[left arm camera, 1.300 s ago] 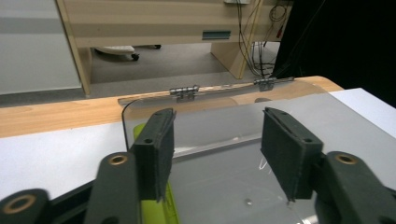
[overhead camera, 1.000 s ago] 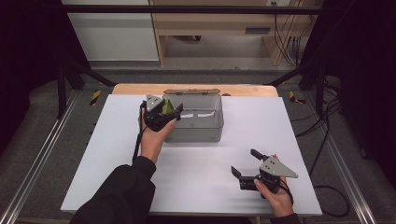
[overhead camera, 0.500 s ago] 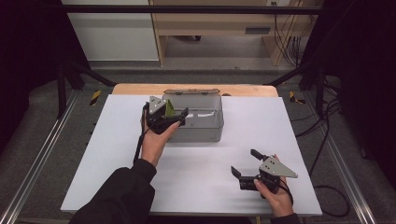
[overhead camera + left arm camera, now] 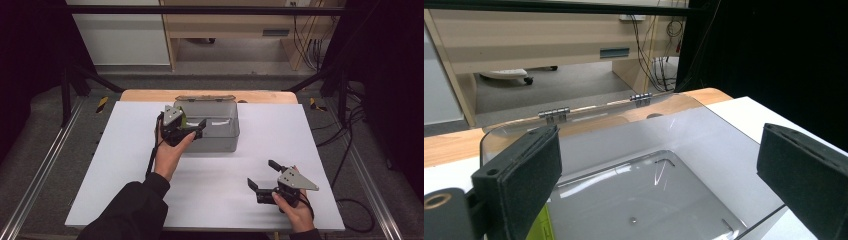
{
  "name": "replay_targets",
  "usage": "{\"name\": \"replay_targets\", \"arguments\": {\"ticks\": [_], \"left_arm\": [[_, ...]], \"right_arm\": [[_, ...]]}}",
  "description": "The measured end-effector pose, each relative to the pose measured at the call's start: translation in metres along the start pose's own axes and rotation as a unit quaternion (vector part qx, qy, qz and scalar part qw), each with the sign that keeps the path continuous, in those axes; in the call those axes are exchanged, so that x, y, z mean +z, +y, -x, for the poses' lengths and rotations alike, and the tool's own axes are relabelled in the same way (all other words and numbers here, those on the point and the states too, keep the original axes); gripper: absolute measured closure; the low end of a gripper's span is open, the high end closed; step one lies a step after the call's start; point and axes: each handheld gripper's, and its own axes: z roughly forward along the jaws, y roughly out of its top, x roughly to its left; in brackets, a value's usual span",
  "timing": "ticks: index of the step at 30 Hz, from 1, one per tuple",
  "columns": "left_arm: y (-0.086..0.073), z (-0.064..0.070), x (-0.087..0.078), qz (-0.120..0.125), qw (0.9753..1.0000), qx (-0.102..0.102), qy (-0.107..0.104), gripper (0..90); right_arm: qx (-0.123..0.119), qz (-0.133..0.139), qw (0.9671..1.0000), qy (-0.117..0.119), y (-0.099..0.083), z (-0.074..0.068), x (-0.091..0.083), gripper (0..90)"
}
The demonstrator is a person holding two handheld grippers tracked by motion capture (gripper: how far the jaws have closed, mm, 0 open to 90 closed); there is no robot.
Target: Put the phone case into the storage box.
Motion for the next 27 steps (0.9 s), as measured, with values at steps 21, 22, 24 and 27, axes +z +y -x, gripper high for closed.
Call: {"name": "replay_targets", "arguments": {"ticks": [21,22,24,27], "left_arm": [[-0.006,0.006,-0.004,0.015,0.999,0.013,-0.039,3.1],[-0.007,0.006,-0.004,0.015,0.9989,0.012,-0.042,3.0],[-0.008,0.007,-0.005,0.016,0.9988,0.012,-0.045,3.0],[-0.011,0.009,-0.007,0.021,0.9981,0.018,-0.056,3.2]], "right_arm": [[0.002,0.0,1.0,-0.001,0.0,0.0,0.0,3.6],[0.003,0.0,1.0,-0.001,0.0,0.0,0.0,3.6],[0.003,0.0,1.0,0.0,0.0,0.0,0.0,3.5],[0.003,0.0,1.0,-0.001,0.0,0.0,0.0,3.6]]}}
